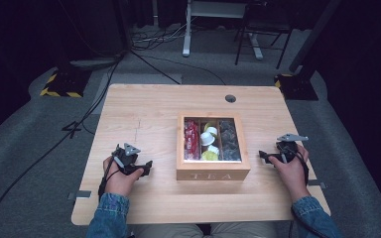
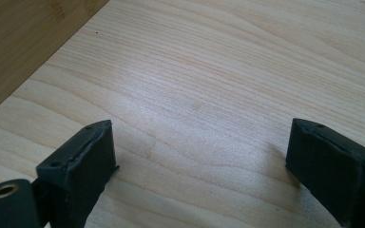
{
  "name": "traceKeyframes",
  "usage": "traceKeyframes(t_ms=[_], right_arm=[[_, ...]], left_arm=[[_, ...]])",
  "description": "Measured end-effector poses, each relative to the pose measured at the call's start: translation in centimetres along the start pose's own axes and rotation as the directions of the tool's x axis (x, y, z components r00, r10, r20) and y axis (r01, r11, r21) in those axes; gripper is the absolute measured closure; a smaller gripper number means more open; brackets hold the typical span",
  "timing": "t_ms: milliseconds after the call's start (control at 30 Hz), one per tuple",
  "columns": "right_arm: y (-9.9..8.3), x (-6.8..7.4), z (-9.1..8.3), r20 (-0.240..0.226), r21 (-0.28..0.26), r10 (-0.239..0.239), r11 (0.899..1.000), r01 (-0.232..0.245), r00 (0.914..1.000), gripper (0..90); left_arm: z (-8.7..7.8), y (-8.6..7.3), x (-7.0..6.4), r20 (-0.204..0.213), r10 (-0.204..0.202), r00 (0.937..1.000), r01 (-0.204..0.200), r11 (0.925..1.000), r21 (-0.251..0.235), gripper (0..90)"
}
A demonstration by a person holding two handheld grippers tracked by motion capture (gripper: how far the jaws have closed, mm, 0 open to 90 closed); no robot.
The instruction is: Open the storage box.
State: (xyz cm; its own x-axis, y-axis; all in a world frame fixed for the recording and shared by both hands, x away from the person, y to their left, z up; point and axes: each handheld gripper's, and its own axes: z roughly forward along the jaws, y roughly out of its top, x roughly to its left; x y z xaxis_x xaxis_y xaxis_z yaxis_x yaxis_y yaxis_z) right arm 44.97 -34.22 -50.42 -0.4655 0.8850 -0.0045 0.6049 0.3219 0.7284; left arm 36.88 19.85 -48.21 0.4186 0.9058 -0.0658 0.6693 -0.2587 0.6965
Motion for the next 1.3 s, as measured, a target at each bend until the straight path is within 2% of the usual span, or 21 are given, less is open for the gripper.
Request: traceKeyframes(t_ms=[100, 200, 267, 300, 367, 433, 500, 567, 633, 767, 800, 833, 867, 900, 933, 967, 1000, 1100, 1200, 1267, 1300], right_arm=[[0.0, 0.0, 0.0, 0.0, 0.0, 0.0, 1.0, 0.0, 1.0, 9.0], [0.0, 0.0, 0.0, 0.0, 0.0, 0.0, 1.0, 0.0, 1.0, 9.0], [0.0, 0.0, 0.0, 0.0, 0.0, 0.0, 1.0, 0.0, 1.0, 9.0], [0.0, 0.0, 0.0, 0.0, 0.0, 0.0, 1.0, 0.0, 1.0, 9.0], [0.0, 0.0, 0.0, 0.0, 0.0, 0.002, 1.0, -0.002, 1.0, 9.0], [0.0, 0.0, 0.0, 0.0, 0.0, 0.002, 1.0, -0.002, 1.0, 9.0], [0.0, 0.0, 0.0, 0.0, 0.0, 0.001, 1.0, -0.001, 1.0, 9.0], [0.0, 0.0, 0.0, 0.0, 0.0, 0.001, 1.0, -0.001, 1.0, 9.0], [0.0, 0.0, 0.0, 0.0, 0.0, 0.001, 1.0, -0.001, 1.0, 9.0], [0.1, 0.0, 0.1, -0.004, -0.001, 0.0, 1.0, 0.0, 1.0, 9.0], [0.1, 0.0, 0.1, -0.004, 0.0, -0.001, 1.0, 0.001, 1.0, 9.0], [0.1, 0.0, 0.1, -0.005, 0.0, -0.002, 1.0, 0.002, 1.0, 9.0], [0.1, 0.0, 0.1, -0.004, 0.0, -0.001, 1.0, 0.001, 1.0, 9.0], [0.1, 0.0, 0.1, -0.005, 0.0, -0.002, 1.0, 0.002, 1.0, 9.0], [0.1, 0.0, 0.1, -0.005, 0.001, -0.003, 1.0, 0.003, 1.0, 9.1], [0.1, 0.0, 0.1, -0.006, 0.0, -0.003, 1.0, 0.003, 1.0, 9.3], [0.1, 0.0, 0.1, -0.007, 0.0, -0.004, 1.0, 0.004, 1.0, 9.3], [0.1, 0.1, 0.1, -0.013, 0.0, -0.01, 1.0, 0.01, 0.9999, 9.3], [0.1, 0.1, 0.1, -0.014, 0.0, -0.011, 1.0, 0.011, 0.9998, 9.4], [0.1, 0.1, 0.1, -0.014, -0.001, -0.012, 1.0, 0.012, 0.9998, 9.4], [0.1, 0.1, 0.1, -0.014, -0.001, -0.012, 1.0, 0.012, 0.9998, 9.4]], left_arm=[[-1.1, 0.7, -0.5, -0.004, 0.008, 1.0, -0.008, 0.9997, -0.021, 27.4], [-1.7, 1.1, -0.9, 0.002, 0.019, 0.9998, -0.019, 0.9996, -0.021, 27.4], [-2.8, 1.6, -2.0, 0.013, 0.046, 0.9989, -0.046, 0.9986, -0.028, 27.7], [-2.8, 1.6, -2.0, 0.013, 0.046, 0.9989, -0.046, 0.9986, -0.028, 28.2], [-3.3, 1.8, -2.5, 0.023, 0.056, 0.9981, -0.055, 0.9978, -0.035, 28.5], [-3.8, 2.1, -3.1, 0.054, 0.049, 0.9973, -0.046, 0.9974, -0.055, 28.9], [-4.2, 2.5, -3.7, 0.108, 0.041, 0.9933, -0.033, 0.9963, -0.079, 29.2], [-4.5, 2.8, -4.6, 0.148, 0.052, 0.9877, -0.037, 0.9945, -0.098, 29.4], [-4.6, 3.1, -5.5, 0.159, 0.084, 0.9837, -0.069, 0.9928, -0.098, 29.3], [-4.4, 3.1, -6.8, 0.17, 0.123, 0.9779, -0.109, 0.9901, -0.089, 28.8], [-4.3, 3.0, -7.0, 0.177, 0.134, 0.9751, -0.119, 0.9889, -0.089, 28.6], [-4.1, 2.9, -7.2, 0.206, 0.126, 0.9704, -0.111, 0.9904, -0.083, 28.3], [-3.9, 2.8, -7.5, 0.244, 0.106, 0.9638, -0.088, 0.9926, -0.084, 28.2], [-3.7, 2.7, -7.6, 0.286, 0.089, 0.9541, -0.069, 0.9945, -0.079, 28.1], [-3.4, 2.5, -7.8, 0.315, 0.078, 0.946, -0.059, 0.9957, -0.071, 27.6], [-3.2, 2.4, -8.0, 0.328, 0.077, 0.9417, -0.06, 0.9962, -0.063, 27.0], [-2.9, 2.2, -8.2, 0.325, 0.086, 0.942, -0.072, 0.9959, -0.056, 26.7], [-2.2, 1.9, -8.7, 0.284, 0.125, 0.9506, -0.115, 0.992, -0.051, 26.3], [-1.7, 1.7, -9.2, 0.281, 0.137, 0.9501, -0.127, 0.9906, -0.051, 27.0], [-0.9, 1.5, -9.9, 0.283, 0.155, 0.9465, -0.147, 0.9878, -0.051, 28.6], [-0.9, 1.5, -9.9, 0.283, 0.155, 0.9465, -0.147, 0.9878, -0.051, 32.1]])
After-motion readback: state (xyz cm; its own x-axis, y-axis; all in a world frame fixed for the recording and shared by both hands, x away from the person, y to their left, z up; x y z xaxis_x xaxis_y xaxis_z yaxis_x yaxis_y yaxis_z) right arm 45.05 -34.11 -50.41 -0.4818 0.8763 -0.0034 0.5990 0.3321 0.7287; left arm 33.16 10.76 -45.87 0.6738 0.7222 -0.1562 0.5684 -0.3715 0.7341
